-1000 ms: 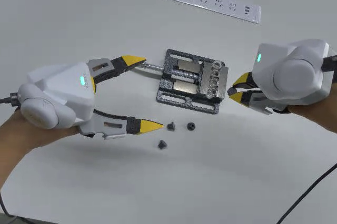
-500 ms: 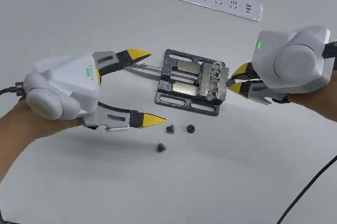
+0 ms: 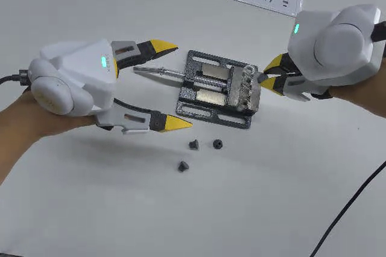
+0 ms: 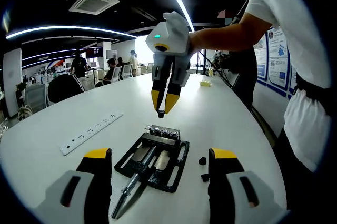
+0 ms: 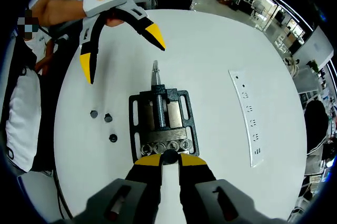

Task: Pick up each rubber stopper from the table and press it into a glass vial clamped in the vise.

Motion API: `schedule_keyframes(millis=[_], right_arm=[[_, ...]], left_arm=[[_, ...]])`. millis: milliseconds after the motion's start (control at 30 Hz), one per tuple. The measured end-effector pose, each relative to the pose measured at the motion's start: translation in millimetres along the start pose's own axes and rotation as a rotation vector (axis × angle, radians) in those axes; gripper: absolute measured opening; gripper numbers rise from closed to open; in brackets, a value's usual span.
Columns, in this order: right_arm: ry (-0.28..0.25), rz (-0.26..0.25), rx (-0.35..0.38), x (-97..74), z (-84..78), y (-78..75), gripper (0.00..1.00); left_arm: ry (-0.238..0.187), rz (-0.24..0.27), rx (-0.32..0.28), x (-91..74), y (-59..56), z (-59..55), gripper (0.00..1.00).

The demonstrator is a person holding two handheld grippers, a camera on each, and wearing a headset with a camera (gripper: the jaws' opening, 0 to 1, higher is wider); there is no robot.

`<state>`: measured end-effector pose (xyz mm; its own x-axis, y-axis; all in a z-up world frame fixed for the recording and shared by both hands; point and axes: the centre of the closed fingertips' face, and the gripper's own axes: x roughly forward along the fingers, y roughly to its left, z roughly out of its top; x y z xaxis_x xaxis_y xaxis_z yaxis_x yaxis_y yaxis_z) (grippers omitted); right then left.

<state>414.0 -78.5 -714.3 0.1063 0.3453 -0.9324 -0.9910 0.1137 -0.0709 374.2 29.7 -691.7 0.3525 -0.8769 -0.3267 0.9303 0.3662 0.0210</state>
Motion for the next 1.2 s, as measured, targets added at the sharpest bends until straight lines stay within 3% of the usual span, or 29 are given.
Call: schedule_keyframes(millis=[433, 1200], right_arm=[[0.016, 0.002, -0.016, 9.9, 5.5, -16.9, 0.11], [0.051, 0.023, -0.024, 31.1, -0.6, -25.1, 0.11]], left_arm=[[-0.004, -0.037, 0.013, 5.0, 1.1, 0.1, 0.73], [-0.005, -0.044, 0.022, 7.8, 8.0, -4.7, 0.73]])
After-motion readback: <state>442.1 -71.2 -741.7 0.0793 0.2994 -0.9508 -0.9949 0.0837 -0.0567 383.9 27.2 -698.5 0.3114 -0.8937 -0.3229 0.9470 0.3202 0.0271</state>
